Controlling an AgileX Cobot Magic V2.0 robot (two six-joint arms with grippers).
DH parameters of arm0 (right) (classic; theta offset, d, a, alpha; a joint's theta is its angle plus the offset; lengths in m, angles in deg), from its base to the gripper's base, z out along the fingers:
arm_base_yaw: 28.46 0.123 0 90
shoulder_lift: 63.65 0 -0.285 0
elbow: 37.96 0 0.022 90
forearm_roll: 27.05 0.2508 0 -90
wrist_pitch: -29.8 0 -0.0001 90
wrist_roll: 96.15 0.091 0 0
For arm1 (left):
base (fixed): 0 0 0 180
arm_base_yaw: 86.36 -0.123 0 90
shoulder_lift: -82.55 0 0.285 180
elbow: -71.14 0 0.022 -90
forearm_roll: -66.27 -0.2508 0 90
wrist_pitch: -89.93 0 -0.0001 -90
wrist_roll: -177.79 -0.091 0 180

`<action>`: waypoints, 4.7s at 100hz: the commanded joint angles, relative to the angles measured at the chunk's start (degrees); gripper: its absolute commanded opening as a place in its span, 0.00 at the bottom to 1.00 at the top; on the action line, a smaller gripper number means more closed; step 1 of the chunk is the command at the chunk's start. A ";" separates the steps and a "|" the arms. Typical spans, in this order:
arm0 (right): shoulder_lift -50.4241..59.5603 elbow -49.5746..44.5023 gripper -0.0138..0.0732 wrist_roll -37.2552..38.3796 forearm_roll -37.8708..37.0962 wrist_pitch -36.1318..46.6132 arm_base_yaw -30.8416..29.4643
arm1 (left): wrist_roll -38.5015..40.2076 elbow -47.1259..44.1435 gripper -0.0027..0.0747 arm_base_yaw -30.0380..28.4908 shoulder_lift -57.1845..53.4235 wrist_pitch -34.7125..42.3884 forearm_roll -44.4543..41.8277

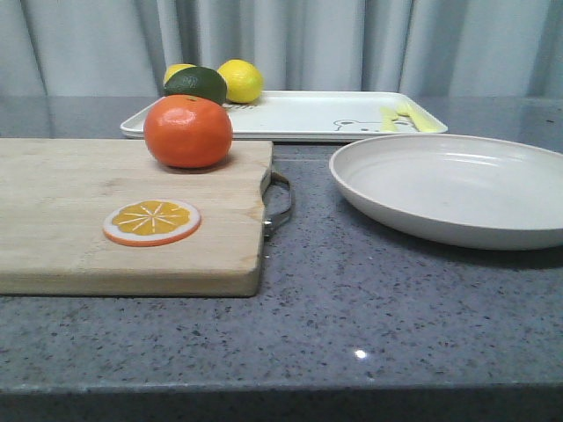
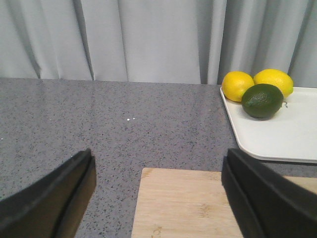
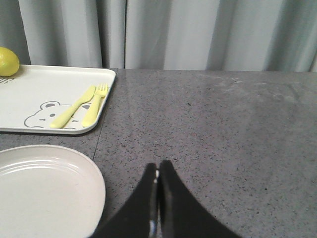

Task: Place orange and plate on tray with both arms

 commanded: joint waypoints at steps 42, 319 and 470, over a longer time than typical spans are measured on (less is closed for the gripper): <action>-0.75 2.14 0.09 -0.12 -0.28 4.76 -0.18 | -0.04 21.69 0.78 15.74 20.53 -8.75 2.61; -0.75 2.14 0.09 -0.12 -0.28 2.33 -0.18 | -0.16 69.50 0.48 45.97 64.84 -41.58 12.66; -0.75 2.14 0.09 -0.12 -0.28 -0.40 -0.18 | -4.18 86.46 0.79 45.86 72.71 -53.76 13.34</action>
